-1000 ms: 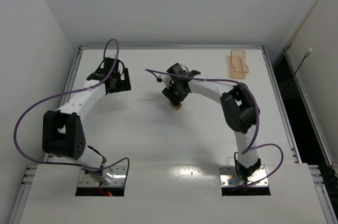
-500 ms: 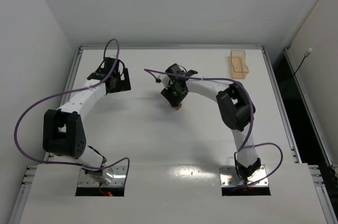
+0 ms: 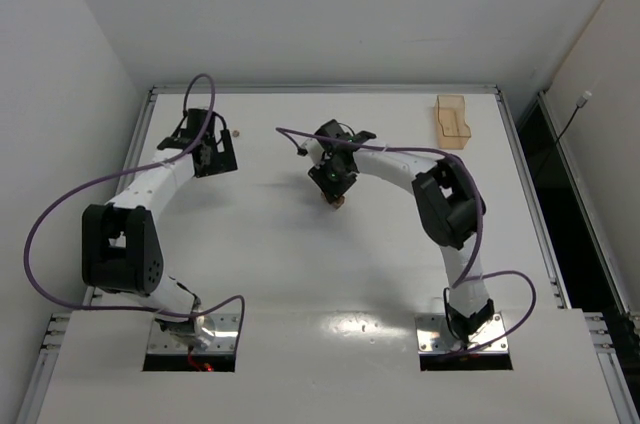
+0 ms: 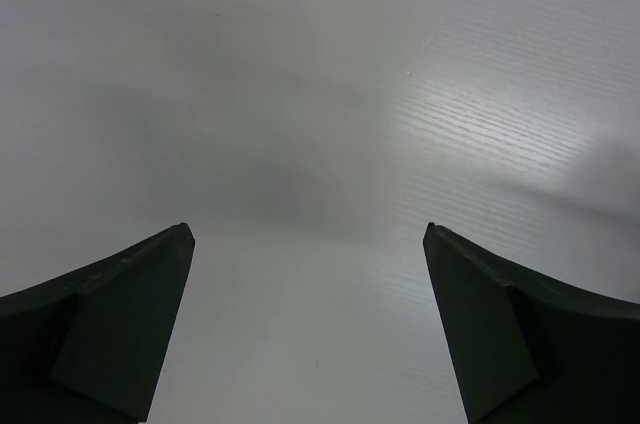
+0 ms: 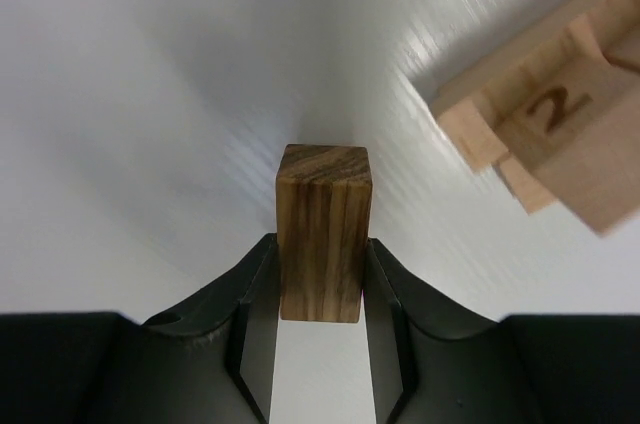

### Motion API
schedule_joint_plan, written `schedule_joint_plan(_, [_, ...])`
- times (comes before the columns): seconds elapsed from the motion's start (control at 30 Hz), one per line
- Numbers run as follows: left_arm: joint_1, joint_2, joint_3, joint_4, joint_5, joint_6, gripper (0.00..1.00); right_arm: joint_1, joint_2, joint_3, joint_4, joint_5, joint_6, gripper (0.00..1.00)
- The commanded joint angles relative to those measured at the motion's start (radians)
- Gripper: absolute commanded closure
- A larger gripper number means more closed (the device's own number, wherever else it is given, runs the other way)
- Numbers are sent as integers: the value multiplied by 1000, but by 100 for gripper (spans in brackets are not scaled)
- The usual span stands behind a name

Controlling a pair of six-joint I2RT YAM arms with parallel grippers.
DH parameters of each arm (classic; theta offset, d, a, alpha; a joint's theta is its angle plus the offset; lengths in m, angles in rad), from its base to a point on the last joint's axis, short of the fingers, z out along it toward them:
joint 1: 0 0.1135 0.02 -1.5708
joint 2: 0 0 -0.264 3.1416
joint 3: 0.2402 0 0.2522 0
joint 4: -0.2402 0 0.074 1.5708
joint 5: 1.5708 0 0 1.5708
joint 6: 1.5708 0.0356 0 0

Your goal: Build the wood block tower

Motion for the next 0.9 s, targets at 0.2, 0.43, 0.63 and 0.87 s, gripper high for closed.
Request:
schedule_joint_plan(0.2, [40, -68, -44, 42, -30, -58, 0, 13, -321, 198, -119, 58, 343, 100])
schedule_joint_plan(0.43, [40, -48, -12, 33, -52, -78, 0, -68, -173, 410, -215, 197, 578, 100])
schedule_joint_plan(0.63, [40, -26, 9, 23, -61, -78, 0, -68, -28, 536, -235, 208, 626, 100])
schedule_joint_plan(0.87, [40, -26, 9, 23, -52, -78, 0, -68, 84, 570, -235, 258, 615, 100])
